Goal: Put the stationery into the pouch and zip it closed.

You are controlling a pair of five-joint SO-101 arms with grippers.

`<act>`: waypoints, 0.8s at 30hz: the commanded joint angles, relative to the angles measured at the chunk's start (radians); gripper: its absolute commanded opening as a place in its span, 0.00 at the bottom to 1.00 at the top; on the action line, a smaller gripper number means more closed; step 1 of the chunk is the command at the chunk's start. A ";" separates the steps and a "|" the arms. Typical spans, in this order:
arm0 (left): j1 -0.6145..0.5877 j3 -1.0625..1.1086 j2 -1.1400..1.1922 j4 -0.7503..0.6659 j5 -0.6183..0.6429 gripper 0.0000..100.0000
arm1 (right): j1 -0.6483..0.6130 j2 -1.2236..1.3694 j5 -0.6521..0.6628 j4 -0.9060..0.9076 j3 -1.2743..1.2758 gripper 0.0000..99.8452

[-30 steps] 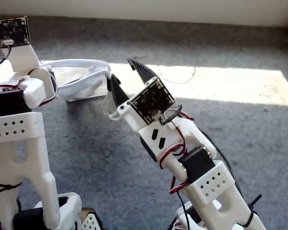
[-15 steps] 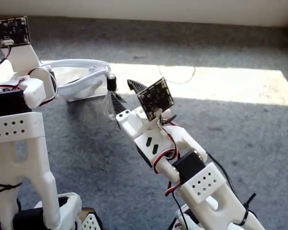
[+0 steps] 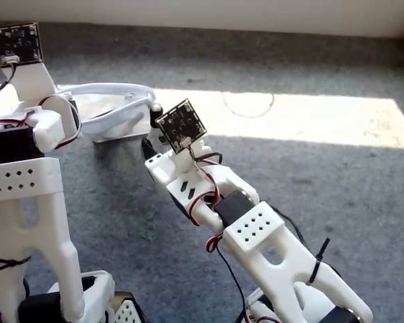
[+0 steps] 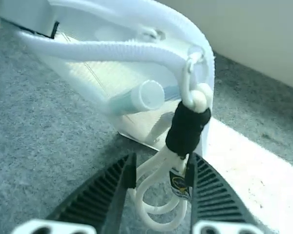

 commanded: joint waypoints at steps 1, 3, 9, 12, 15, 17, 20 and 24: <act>0.010 0.013 0.008 0.000 -0.006 0.01 | -0.004 -0.054 -0.014 -0.030 -0.071 0.16; 0.010 0.013 0.008 0.000 -0.006 0.01 | -0.004 -0.054 -0.014 -0.035 -0.076 0.16; 0.010 0.013 0.008 0.000 -0.006 0.01 | -0.002 0.004 -0.011 -0.194 -0.070 0.16; 0.008 0.013 0.008 0.000 -0.006 0.01 | 0.001 0.010 -0.011 -0.219 -0.068 0.16; 0.008 0.013 0.008 0.000 -0.006 0.01 | 0.018 -0.013 -0.011 -0.216 -0.068 0.16; 0.008 0.013 0.008 0.000 -0.006 0.01 | 0.019 -0.048 -0.011 -0.213 -0.061 0.16; 0.010 0.013 0.008 0.000 -0.006 0.01 | 0.015 -0.110 -0.009 -0.213 -0.015 0.16; 0.010 0.013 0.008 0.000 -0.006 0.01 | 0.016 -0.130 -0.009 -0.214 0.007 0.16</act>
